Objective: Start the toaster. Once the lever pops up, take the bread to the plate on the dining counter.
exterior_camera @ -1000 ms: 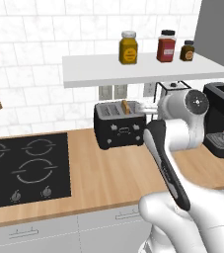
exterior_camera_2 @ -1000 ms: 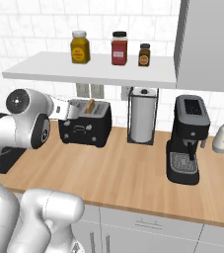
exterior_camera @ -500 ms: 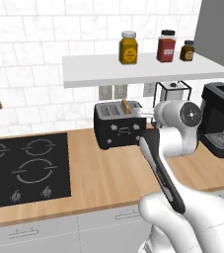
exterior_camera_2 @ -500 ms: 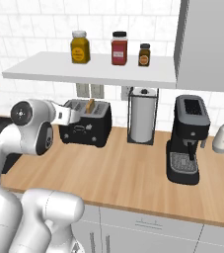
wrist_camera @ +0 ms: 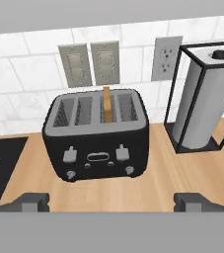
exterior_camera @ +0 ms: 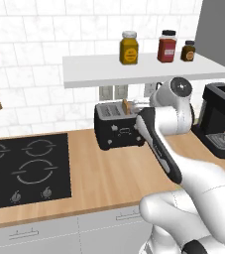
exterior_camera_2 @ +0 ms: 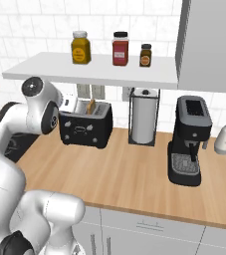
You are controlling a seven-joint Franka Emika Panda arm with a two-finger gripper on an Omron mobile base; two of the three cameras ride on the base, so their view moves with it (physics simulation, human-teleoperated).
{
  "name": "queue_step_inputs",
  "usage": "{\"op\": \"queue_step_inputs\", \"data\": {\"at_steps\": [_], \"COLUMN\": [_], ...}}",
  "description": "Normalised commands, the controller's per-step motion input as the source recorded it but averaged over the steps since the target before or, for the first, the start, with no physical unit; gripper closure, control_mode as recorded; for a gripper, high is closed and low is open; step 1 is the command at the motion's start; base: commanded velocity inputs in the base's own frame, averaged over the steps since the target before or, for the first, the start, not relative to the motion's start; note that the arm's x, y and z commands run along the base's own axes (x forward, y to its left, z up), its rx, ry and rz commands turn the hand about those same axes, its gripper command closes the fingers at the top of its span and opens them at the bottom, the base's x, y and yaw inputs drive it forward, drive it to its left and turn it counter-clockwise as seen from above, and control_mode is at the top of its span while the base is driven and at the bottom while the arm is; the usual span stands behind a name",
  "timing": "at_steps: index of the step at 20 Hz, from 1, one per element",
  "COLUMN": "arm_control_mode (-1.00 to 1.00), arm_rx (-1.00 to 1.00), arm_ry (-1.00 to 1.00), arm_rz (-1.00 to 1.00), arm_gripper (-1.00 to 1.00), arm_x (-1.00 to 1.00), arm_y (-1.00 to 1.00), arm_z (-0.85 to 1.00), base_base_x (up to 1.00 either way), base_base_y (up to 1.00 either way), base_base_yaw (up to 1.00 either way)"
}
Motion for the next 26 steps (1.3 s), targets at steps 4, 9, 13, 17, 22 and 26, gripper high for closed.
{"op": "queue_step_inputs", "data": {"at_steps": [4, 9, 13, 17, 22, 26], "arm_control_mode": [-1.00, -1.00, -1.00, -1.00, -1.00, -1.00], "arm_rx": [0.00, 0.00, 0.00, 0.00, 0.02, 0.01], "arm_ry": [0.24, 0.01, -0.07, -0.04, -0.01, -0.01], "arm_rz": [0.00, 0.00, 0.00, 0.00, -0.01, 0.00], "arm_gripper": [-1.00, -1.00, -1.00, -1.00, -1.00, -1.00], "arm_x": [0.00, -0.02, -0.21, -0.02, 0.10, 0.30], "arm_y": [0.00, 0.00, 0.00, 0.00, 0.00, -0.03], "arm_z": [-0.09, -0.42, -0.19, -0.25, -0.39, -0.17], "base_base_x": [0.00, 0.00, 0.00, 0.00, 0.00, 0.00], "base_base_y": [0.00, 0.00, 0.00, 0.00, 0.00, 0.00], "base_base_yaw": [0.00, 0.00, 0.00, 0.00, 0.00, 0.00]}}
